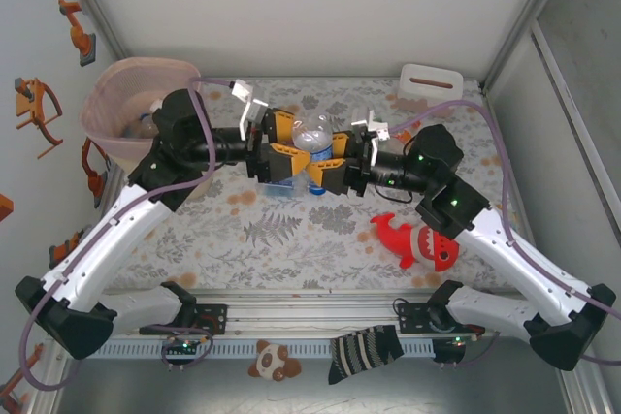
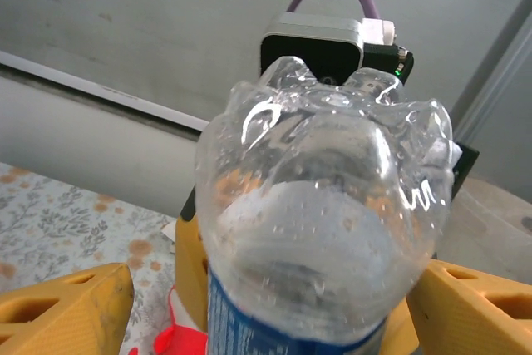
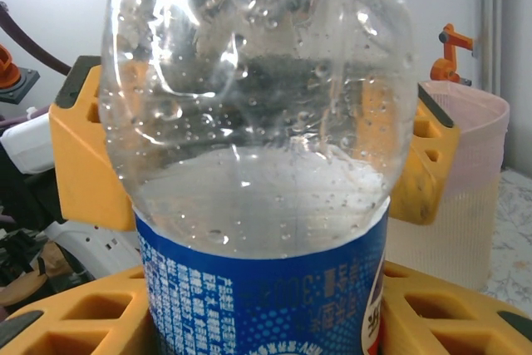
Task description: Put the plastic bottles in the bin
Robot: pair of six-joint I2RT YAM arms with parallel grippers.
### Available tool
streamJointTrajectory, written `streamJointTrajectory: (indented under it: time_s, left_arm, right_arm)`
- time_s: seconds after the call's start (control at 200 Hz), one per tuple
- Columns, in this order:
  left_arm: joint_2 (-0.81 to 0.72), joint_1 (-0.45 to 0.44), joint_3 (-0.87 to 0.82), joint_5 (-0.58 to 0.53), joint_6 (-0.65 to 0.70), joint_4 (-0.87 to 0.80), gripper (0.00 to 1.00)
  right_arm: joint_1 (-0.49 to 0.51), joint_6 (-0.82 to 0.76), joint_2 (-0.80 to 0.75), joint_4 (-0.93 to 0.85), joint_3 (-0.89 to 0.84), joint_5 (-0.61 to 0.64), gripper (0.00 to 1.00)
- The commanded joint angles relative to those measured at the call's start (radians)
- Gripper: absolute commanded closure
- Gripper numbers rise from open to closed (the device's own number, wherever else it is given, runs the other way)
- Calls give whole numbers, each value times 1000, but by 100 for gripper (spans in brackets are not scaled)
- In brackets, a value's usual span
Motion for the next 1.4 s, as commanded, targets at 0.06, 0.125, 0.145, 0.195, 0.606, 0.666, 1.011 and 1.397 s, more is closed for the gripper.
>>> streamJointTrajectory:
  time_s: [0.06, 0.125, 0.145, 0.195, 0.606, 0.666, 1.011, 1.397]
  left_arm:
    - [14, -26, 38, 27, 46, 52, 21]
    - [18, -34, 39, 34, 50, 58, 23]
    - [20, -36, 38, 34, 53, 60, 24]
    - [22, -40, 38, 36, 57, 61, 25]
    - [11, -49, 33, 38, 78, 74, 44]
    - [6, -49, 29, 35, 82, 72, 46]
    - [-40, -38, 38, -71, 144, -7, 53]
    - [-109, 102, 98, -630, 53, -216, 56]
  right_arm:
    - [19, 12, 4, 30, 35, -23, 55]
    - [23, 13, 6, 30, 35, -14, 55]
    - [25, 14, 6, 30, 37, -12, 55]
    - [27, 14, 7, 28, 37, -8, 55]
    - [33, 13, 9, 0, 43, 10, 55]
    - [35, 13, 6, -2, 42, 15, 54]
    - [36, -9, -37, -84, 27, 63, 27]
    - [36, -73, -186, -227, -17, 244, 24]
